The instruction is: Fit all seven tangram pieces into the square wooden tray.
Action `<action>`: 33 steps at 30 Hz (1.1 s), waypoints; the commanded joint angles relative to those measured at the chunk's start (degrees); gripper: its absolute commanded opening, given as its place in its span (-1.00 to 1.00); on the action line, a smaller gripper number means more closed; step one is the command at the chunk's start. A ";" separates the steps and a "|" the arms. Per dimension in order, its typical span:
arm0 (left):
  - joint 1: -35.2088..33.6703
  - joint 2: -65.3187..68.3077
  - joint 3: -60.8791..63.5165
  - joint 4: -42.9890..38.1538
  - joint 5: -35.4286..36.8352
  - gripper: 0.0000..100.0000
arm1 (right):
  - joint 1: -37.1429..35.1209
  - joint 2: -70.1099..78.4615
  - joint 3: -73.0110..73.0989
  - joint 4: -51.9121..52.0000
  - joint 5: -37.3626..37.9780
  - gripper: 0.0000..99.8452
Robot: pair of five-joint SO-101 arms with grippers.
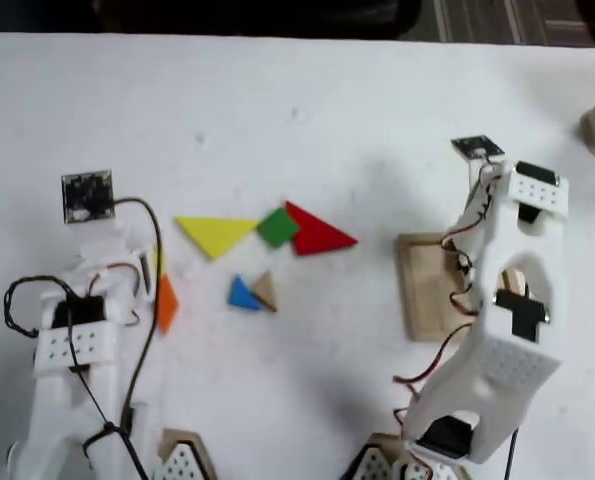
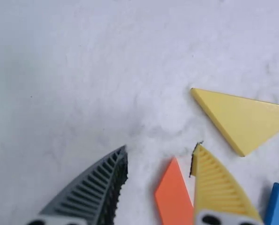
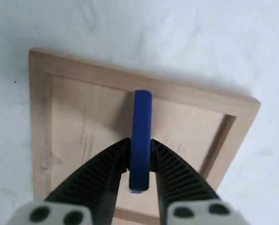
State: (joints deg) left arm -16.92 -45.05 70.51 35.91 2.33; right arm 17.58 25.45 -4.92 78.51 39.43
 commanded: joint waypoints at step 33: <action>3.12 -0.31 0.09 -2.46 -0.88 -0.51 | 6.11 -15.25 14.42 2.24 1.23 -0.97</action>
State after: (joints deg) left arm -14.73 -45.05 71.03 34.95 1.98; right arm 26.20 15.60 3.60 87.56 41.01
